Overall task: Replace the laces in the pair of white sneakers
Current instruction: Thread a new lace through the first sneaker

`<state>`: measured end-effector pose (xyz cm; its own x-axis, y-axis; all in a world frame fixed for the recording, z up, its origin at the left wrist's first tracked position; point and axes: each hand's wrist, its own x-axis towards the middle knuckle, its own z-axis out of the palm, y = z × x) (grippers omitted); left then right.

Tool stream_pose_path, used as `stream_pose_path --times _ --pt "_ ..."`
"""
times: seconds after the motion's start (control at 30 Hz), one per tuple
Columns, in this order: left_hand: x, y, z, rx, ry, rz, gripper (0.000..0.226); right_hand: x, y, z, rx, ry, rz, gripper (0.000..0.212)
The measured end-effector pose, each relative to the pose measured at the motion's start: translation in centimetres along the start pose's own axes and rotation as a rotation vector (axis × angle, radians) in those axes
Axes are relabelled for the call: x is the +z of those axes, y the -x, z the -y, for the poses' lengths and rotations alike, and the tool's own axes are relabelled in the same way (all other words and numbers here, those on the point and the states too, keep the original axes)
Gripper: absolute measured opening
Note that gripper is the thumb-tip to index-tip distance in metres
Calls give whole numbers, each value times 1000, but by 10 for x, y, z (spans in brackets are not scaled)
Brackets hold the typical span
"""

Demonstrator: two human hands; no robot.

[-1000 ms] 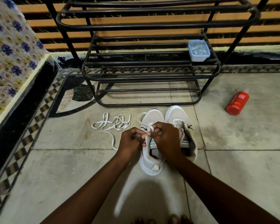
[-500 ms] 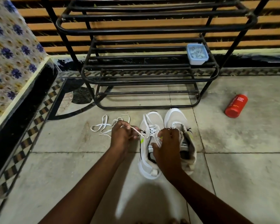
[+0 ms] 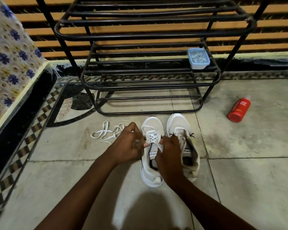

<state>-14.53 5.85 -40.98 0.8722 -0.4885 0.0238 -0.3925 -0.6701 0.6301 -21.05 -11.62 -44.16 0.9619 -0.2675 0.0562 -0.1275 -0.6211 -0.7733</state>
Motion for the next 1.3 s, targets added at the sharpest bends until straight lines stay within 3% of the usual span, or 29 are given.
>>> stream_pose_path --times 0.13,0.23,0.3,0.4,0.47,0.5,0.6,0.67,0.77,0.9,0.97,1.03,1.1,1.2,1.3 --pt "-17 -2 5 29 -60 4 16 0 -2 1 36 -18 23 22" --pt "-24 0 7 -88 38 -203 27 0 -1 1 55 -32 10 23" --pt "-24 0 3 -174 399 -349 19 0 0 2 65 -71 -4 24" --pt "-18 -5 -7 -360 1046 -517 28 0 1 3 85 -97 -2 27" --pt "-14 -2 -9 -401 1209 -499 32 1 2 3 95 -102 5 29" --pt "-13 0 -6 -335 1056 -463 32 2 2 3 92 -104 9 31" --pt "-9 6 7 2 236 -194 11 3 3 2 72 -81 22 33" --pt "-6 5 7 96 25 -19 13 3 2 1 66 -59 25 33" --pt "-6 1 -4 30 105 -48 13 3 0 3 89 -71 29 31" --pt "-18 -2 -6 -181 532 -269 44 1 2 4 92 -19 19 27" --pt "-21 -2 -10 -198 572 -337 54 0 2 10 70 28 15 25" --pt "-17 0 -12 -210 505 -394 55 0 2 14 4 146 30 31" --pt "-12 2 -9 -211 299 -438 42 -1 2 12 13 167 48 29" --pt "-3 7 2 -212 -40 -367 29 -2 2 10 76 104 23 22" --pt "5 11 8 -247 -50 -300 14 -2 2 15 39 188 42 28"
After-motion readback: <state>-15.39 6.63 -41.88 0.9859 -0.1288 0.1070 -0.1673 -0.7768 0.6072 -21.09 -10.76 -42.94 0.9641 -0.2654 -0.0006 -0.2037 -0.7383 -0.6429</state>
